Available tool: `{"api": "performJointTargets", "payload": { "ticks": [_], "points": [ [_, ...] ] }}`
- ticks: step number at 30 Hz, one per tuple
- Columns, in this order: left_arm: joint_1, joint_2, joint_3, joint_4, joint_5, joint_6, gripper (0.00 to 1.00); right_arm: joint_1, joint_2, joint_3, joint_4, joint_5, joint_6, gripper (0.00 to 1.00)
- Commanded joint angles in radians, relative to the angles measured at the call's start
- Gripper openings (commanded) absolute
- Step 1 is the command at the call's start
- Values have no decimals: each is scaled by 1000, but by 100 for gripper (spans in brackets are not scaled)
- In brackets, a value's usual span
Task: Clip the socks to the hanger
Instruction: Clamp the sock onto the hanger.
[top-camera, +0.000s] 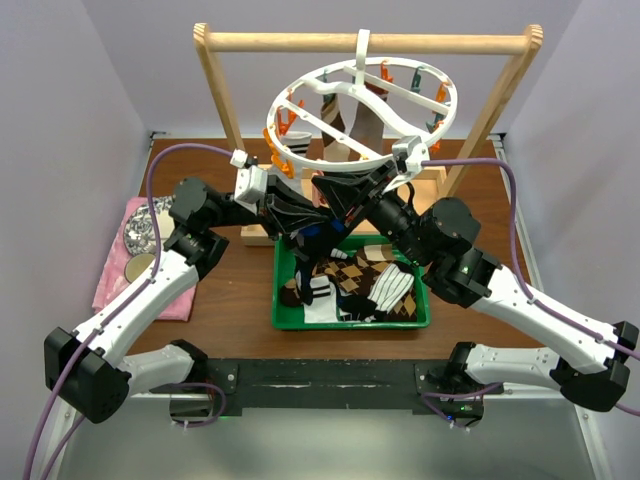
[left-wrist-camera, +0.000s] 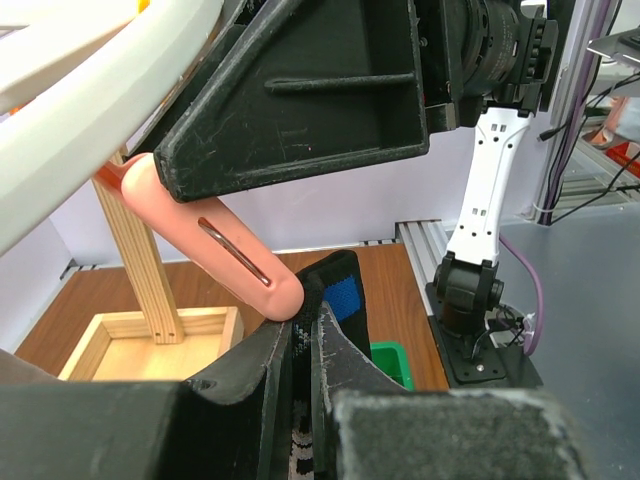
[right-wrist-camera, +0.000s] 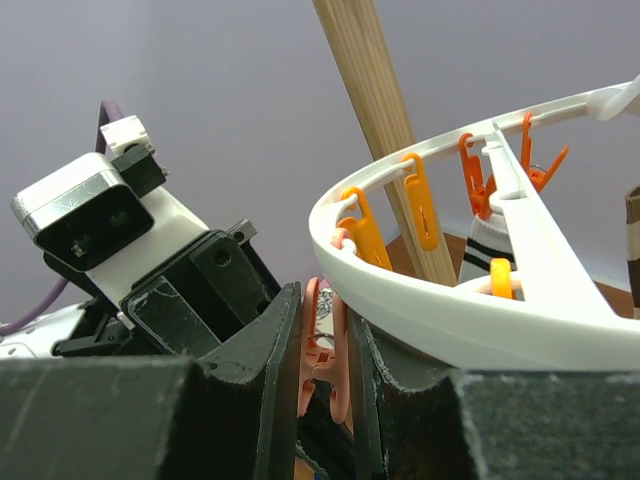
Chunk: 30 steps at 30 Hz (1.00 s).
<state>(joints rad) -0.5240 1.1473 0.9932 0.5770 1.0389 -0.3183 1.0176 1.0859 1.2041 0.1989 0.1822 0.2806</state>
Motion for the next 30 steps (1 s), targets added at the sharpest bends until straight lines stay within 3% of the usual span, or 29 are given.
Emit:
{"api": "performJointTargets", "payload": {
  "ticks": [1,22,30],
  "points": [
    [5,-1,24,41,-25,39,0,19,-3,-24,-53,-145,40,0],
    [2,-9,-44,18,-45,90,0,13,-9,-21,-38,-179,51,0],
    [5,0,1,18,-43,96,0,13,2,-20,-50,-196,48,0]
  ]
}}
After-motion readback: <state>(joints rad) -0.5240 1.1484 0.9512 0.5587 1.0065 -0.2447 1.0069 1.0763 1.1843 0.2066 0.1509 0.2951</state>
